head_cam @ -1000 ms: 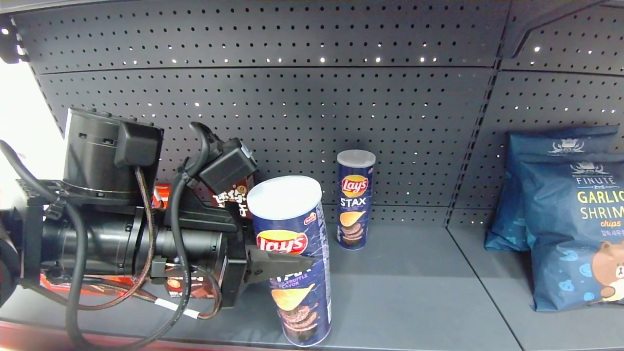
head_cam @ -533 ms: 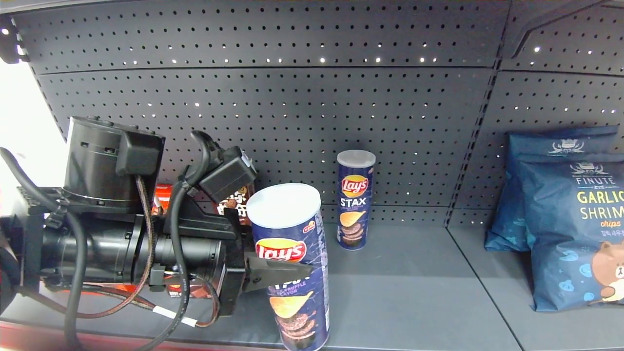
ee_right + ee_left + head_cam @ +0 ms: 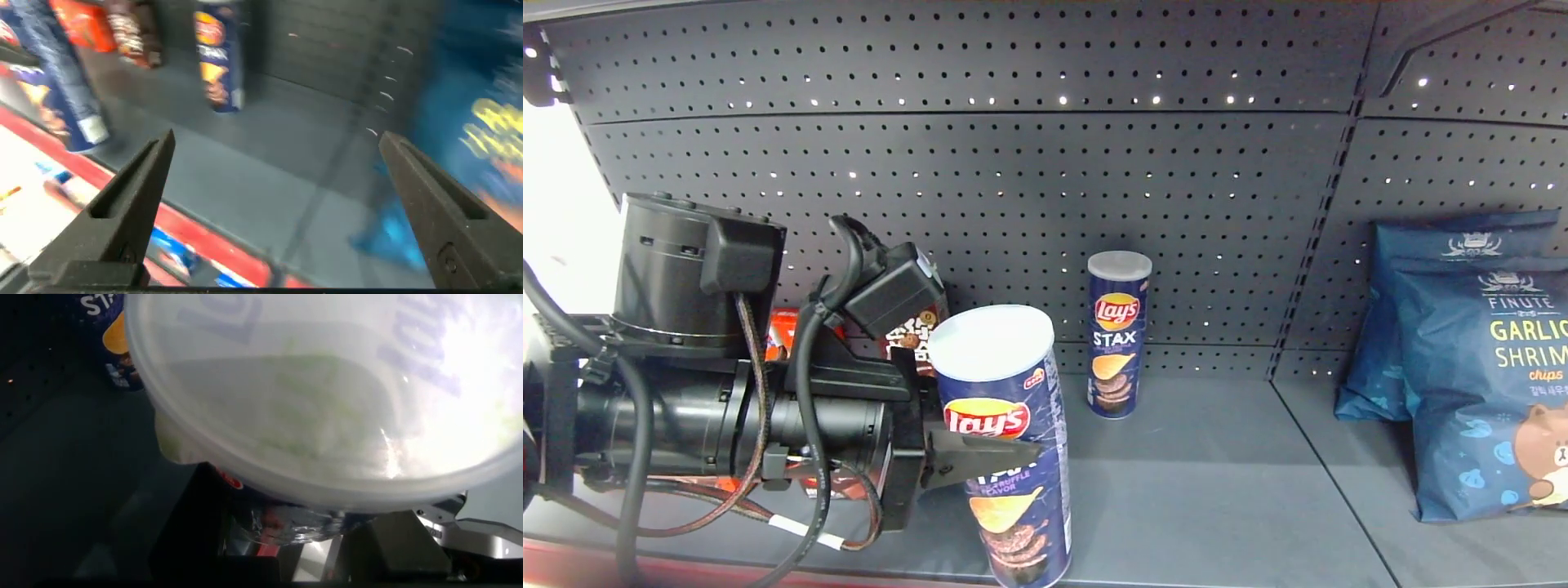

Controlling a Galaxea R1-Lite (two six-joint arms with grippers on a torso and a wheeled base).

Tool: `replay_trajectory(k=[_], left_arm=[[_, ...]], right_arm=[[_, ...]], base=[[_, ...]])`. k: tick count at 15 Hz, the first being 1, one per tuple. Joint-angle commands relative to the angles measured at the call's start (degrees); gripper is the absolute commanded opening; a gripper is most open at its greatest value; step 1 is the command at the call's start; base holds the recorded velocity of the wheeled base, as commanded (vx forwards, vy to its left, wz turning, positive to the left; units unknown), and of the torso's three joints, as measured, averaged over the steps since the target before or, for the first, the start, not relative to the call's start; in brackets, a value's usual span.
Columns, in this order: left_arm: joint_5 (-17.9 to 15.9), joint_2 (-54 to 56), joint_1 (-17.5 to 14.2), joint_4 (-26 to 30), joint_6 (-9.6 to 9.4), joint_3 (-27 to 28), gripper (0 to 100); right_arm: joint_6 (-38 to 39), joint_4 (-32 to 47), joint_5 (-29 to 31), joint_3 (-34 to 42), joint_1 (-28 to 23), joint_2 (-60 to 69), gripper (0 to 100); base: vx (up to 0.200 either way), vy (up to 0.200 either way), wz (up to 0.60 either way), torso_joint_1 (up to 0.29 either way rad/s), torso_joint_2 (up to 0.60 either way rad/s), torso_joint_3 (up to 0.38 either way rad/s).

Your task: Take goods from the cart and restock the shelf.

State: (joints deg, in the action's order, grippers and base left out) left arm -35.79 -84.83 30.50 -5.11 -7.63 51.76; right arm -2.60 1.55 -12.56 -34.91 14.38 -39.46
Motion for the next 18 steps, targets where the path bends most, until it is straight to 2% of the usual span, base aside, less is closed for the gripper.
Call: replay_trajectory(k=[1,3,6,9,11,18], left_arm=[[0.02,0.11,-0.53,-0.08,-0.02,0.18,0],[-0.07,0.11,-0.53,-0.08,-0.02,0.18,0],[-0.68,0.28,-1.32,-0.17,-0.02,0.09,0],[-1.21,0.55,-1.58,-0.17,0.07,0.01,0],[-1.21,0.64,-1.58,-0.17,0.07,0.01,0],[-1.3,0.64,-1.5,-0.17,0.07,0.01,0]], right_arm=[[-0.3,-7.79,-2.47,-4.11,5.3,-16.7,100],[-0.39,-12.27,-5.02,-4.37,5.92,-21.1,100],[-0.3,-17.1,-6.52,-6.22,8.38,-29.71,100],[-1.71,-22.47,-6.96,-7.19,8.38,-36.83,100],[-1.97,-29.23,-10.3,-7.36,7.94,-41.66,100],[-3.29,-37.32,-21.98,-12.55,5.13,-52.56,100]], base=[[0.0,0.0,0.0,0.0,0.0,0.0],[0.0,0.0,0.0,0.0,0.0,0.0],[0.0,0.0,0.0,0.0,0.0,0.0],[0.0,0.0,0.0,0.0,0.0,0.0],[0.0,0.0,0.0,0.0,0.0,0.0],[0.0,0.0,0.0,0.0,0.0,0.0]])
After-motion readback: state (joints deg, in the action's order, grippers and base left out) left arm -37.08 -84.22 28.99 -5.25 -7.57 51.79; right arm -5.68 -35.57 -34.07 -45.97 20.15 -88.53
